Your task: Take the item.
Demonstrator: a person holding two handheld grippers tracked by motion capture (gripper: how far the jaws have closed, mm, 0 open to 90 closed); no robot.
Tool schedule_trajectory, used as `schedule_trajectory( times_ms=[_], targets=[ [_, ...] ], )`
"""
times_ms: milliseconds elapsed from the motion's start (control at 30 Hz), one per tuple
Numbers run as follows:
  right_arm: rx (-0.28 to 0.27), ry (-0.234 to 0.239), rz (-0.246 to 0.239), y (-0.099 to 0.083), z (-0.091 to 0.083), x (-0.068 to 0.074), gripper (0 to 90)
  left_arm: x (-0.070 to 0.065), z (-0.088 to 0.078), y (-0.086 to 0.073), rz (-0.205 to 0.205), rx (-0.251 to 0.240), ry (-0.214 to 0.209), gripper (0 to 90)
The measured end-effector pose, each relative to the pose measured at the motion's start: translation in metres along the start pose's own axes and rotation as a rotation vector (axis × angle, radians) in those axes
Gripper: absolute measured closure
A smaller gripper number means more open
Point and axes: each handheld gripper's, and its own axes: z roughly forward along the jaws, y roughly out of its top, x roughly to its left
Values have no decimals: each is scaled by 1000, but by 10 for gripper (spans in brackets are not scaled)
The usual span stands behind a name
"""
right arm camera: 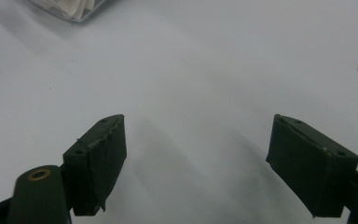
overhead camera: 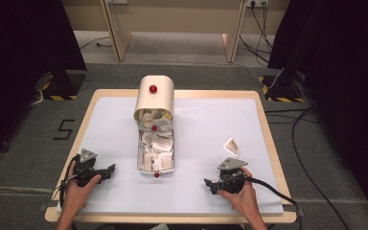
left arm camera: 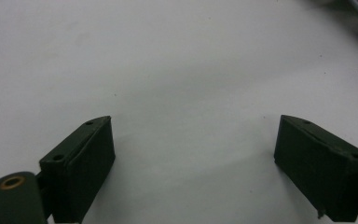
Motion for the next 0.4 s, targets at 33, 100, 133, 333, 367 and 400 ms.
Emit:
schedule_trajectory(
  times_ms=[33,100,133,333,367,400],
  targets=[
    [0,0,0,0,0,0,200,0,0,0,0,0,0,113],
    [9,4,-8,-1,2,0,202,0,0,0,0,0,0,113],
    [16,7,-7,-1,3,1,202,0,0,0,0,0,0,113],
    [28,10,-8,-2,4,2,204,0,0,0,0,0,0,113],
    [28,10,-8,-2,4,2,203,0,0,0,0,0,0,113],
    [30,10,-10,-2,4,2,204,0,0,0,0,0,0,113]
  ],
)
